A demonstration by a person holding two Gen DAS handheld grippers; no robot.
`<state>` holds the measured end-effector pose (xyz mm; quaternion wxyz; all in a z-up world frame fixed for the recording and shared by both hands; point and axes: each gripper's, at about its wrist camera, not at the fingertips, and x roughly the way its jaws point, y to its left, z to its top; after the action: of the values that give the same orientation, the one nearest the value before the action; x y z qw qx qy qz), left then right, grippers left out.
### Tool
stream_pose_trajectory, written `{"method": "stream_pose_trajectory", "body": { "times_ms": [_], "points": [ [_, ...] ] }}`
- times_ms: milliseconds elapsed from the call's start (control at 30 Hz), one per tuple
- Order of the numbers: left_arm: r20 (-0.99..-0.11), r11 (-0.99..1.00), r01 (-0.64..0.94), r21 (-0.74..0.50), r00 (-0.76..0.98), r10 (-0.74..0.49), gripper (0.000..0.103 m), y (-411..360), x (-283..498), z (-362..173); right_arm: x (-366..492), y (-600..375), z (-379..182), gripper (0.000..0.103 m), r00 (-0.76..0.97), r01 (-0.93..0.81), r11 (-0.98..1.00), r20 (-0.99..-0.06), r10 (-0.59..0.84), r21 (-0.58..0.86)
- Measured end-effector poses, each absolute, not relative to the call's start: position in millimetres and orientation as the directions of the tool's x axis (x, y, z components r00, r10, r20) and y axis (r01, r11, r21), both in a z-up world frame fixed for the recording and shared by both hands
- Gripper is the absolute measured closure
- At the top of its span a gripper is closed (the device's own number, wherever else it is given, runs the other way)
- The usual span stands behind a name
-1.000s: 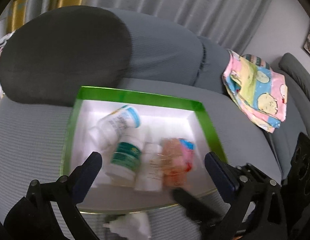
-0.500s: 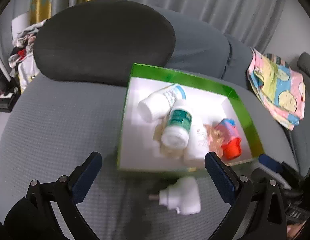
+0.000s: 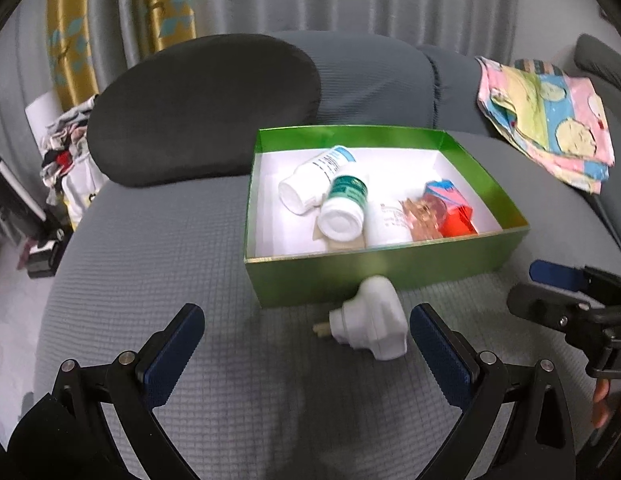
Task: Organize rigid objects
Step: 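Move the right gripper toward the white plug-in device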
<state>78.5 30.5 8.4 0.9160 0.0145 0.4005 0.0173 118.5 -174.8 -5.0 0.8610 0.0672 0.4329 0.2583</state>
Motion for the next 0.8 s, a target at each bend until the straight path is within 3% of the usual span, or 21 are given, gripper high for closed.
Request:
{"method": "stream_pose_trajectory", "body": {
  "times_ms": [800],
  "points": [
    [-0.798, 1.0, 0.004, -0.022, 0.602, -0.02, 0.001, 30.3, 76.2, -40.0, 126.7, -122.2, -30.0, 0.017, 0.349, -0.451, 0.818, -0.773, 0.529, 0.356]
  ]
}}
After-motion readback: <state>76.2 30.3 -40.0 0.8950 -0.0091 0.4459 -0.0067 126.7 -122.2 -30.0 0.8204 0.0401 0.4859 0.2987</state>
